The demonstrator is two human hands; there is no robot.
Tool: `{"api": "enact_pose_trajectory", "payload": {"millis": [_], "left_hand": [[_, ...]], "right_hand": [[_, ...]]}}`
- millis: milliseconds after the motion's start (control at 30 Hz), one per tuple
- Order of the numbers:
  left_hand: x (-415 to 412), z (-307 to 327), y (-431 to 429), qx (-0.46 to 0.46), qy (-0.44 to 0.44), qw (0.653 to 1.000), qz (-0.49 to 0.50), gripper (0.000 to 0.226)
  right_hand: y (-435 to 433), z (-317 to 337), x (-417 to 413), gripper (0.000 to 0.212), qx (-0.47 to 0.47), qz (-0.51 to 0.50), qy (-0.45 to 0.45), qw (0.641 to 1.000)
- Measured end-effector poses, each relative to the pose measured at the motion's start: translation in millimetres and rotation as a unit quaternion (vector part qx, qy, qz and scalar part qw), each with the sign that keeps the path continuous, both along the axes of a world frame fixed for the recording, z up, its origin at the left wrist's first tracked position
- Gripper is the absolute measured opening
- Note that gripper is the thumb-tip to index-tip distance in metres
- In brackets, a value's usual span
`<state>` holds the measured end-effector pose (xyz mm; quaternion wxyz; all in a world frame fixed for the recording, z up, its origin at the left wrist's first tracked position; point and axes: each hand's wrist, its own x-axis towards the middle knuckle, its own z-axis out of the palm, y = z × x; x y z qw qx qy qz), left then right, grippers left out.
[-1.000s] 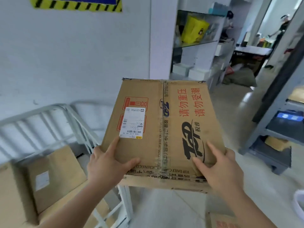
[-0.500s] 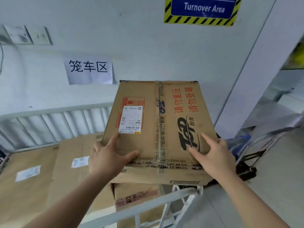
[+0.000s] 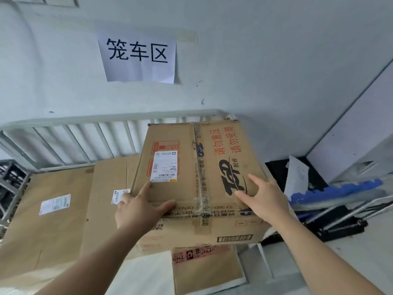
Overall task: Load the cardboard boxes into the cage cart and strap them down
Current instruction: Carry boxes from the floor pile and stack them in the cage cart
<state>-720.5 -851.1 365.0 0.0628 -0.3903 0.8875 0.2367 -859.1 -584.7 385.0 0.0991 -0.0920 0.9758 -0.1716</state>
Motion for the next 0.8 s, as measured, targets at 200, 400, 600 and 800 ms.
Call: {"api": "enact_pose_trajectory", "payload": {"millis": [200, 400, 600, 800], "left_hand": [[-62.7, -57.3, -13.0, 0.043, -0.056, 0.997, 0.026, 0.105], [-127.7, -118.7, -22.1, 0.077, -0.096, 0.991, 0.048, 0.107], [-171.3, -175.9, -32.4, 0.084, -0.13, 0.986, 0.068, 0.106], [-199.4, -227.3, -41.4, 0.087, -0.139, 0.983, 0.081, 0.106]], "right_hand": [[-20.7, -49.5, -79.1, 0.08, 0.034, 0.031, -0.043, 0.998], [-36.7, -108.7, -154.9, 0.081, 0.076, 0.044, -0.068, 0.994], [-55.4, -172.9, -207.7, 0.079, 0.08, 0.067, -0.095, 0.99], [-67.9, -241.6, -240.7, 0.081, 0.087, 0.069, -0.117, 0.987]]}}
